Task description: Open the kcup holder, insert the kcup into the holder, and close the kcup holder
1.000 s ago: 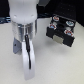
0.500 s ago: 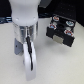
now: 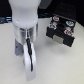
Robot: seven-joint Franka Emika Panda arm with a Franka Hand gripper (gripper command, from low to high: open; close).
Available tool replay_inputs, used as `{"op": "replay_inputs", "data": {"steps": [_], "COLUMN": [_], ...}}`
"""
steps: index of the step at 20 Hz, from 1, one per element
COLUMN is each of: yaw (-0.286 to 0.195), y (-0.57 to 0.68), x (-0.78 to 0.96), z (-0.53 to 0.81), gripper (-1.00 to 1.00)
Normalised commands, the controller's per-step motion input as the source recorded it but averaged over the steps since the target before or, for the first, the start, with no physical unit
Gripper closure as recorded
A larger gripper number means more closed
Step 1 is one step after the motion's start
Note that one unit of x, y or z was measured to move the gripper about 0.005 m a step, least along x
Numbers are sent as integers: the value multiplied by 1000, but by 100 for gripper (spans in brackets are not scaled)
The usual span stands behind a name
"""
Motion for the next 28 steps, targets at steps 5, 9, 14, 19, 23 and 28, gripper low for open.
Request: {"op": "replay_inputs", "data": {"steps": [5, 9, 14, 19, 23, 28], "yaw": [-39, -60, -27, -28, -21, -2], "y": [2, -9, 14, 76, 339, 478], "x": [135, 143, 64, 63, 29, -9], "z": [-7, 6, 21, 156, 673, 831], "gripper": [100, 100, 100, 100, 100, 100]}}
